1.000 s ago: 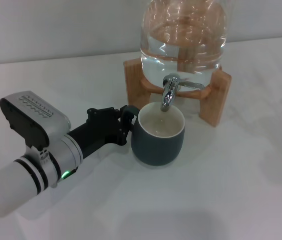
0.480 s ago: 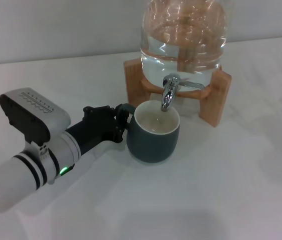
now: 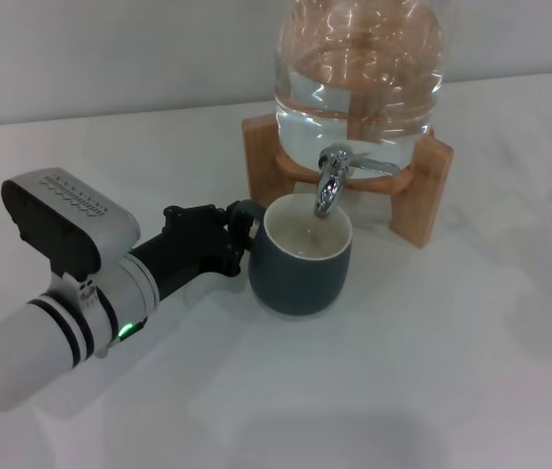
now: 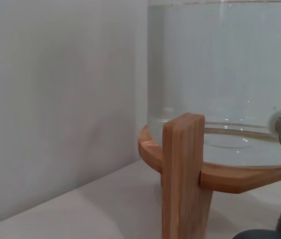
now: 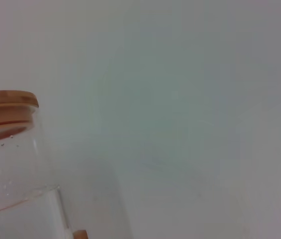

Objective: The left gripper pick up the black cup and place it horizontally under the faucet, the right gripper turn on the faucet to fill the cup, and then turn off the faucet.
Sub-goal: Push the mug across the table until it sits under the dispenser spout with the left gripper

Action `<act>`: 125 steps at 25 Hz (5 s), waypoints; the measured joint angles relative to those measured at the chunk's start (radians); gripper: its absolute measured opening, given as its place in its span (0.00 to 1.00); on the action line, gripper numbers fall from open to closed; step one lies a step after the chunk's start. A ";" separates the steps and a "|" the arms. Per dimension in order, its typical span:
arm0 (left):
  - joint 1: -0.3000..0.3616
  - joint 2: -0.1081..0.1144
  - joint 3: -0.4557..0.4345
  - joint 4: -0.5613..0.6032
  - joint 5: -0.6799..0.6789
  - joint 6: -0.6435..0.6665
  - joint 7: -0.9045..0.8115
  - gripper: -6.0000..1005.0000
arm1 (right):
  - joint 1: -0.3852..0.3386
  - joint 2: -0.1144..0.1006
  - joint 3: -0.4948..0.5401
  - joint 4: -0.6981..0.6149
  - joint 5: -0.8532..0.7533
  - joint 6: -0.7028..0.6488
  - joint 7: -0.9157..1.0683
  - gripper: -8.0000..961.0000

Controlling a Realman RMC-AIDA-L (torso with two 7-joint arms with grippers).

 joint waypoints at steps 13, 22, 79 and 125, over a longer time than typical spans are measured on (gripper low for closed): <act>0.009 -0.003 0.006 0.018 0.000 -0.010 0.008 0.12 | 0.002 0.000 0.000 0.002 -0.001 0.006 -0.001 0.88; 0.023 -0.005 0.007 0.018 0.001 -0.006 0.010 0.12 | 0.001 0.000 0.000 0.011 -0.003 0.008 -0.001 0.88; 0.023 0.001 0.005 0.018 -0.028 -0.003 0.007 0.40 | 0.002 -0.002 0.000 0.011 0.006 0.004 -0.011 0.88; 0.023 0.003 0.008 0.005 0.030 0.049 0.042 0.45 | -0.003 -0.005 0.005 0.013 0.008 0.002 -0.013 0.88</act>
